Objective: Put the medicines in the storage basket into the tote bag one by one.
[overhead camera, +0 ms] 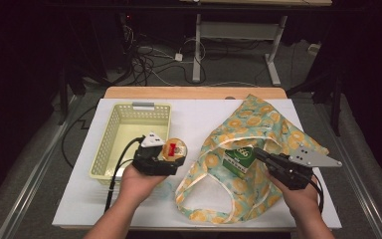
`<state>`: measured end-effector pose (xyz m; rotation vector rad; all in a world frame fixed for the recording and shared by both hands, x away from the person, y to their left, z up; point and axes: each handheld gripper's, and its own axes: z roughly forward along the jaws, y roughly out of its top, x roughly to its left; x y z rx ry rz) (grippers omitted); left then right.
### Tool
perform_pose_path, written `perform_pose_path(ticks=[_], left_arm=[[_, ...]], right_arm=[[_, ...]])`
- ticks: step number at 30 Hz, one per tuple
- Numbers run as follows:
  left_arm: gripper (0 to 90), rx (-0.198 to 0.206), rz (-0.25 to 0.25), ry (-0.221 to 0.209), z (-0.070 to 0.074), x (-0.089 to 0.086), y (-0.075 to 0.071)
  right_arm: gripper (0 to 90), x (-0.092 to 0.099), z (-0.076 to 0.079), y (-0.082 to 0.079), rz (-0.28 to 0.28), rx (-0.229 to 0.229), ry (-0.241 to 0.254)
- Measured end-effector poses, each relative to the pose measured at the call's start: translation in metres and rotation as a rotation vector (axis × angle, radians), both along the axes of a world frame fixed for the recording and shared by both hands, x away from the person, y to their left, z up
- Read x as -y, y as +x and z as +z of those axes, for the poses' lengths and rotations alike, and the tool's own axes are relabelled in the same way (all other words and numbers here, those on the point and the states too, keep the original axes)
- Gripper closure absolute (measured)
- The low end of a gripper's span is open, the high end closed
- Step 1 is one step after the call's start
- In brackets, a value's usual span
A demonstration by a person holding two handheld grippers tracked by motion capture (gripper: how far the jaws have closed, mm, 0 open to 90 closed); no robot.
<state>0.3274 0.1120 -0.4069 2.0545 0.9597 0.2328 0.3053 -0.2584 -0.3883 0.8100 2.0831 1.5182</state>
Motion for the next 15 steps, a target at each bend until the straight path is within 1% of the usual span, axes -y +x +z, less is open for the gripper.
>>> perform_pose_path(ticks=[2, 5, 7, 8, 10, 11, 12, 13, 15], left_arm=[[19.2, 0.000, -0.035, 0.004, -0.001, 0.013, -0.004], [19.2, -0.002, -0.083, -0.002, -0.003, 0.034, -0.008], [19.2, -0.002, -0.115, 0.001, -0.004, 0.048, -0.009], [19.2, 0.000, -0.128, 0.004, -0.004, 0.055, -0.009], [19.2, 0.002, -0.152, 0.008, -0.005, 0.069, -0.009], [19.2, 0.008, -0.156, 0.011, -0.006, 0.076, -0.008], [19.1, 0.011, -0.157, 0.005, -0.007, 0.082, -0.007], [19.1, 0.008, -0.161, -0.002, -0.007, 0.089, -0.006], [19.1, 0.005, -0.180, -0.001, -0.008, 0.102, -0.003]], right_arm=[[90.0, 0.000, 0.000, 0.000, 0.000, 0.006, 0.001], [90.0, 0.001, 0.001, -0.001, -0.003, -0.001, 0.006], [90.0, 0.002, 0.002, 0.000, -0.003, 0.007, 0.006], [90.0, 0.002, 0.002, -0.001, -0.002, 0.003, 0.011], [90.0, 0.002, 0.002, 0.000, -0.002, 0.006, 0.012], [90.0, 0.002, 0.003, 0.000, -0.001, 0.005, 0.013], [90.0, 0.002, 0.003, 0.000, 0.000, 0.009, 0.014], [90.0, 0.002, 0.003, 0.000, 0.000, 0.009, 0.014], [90.0, 0.002, 0.003, 0.000, 0.000, 0.009, 0.016]])
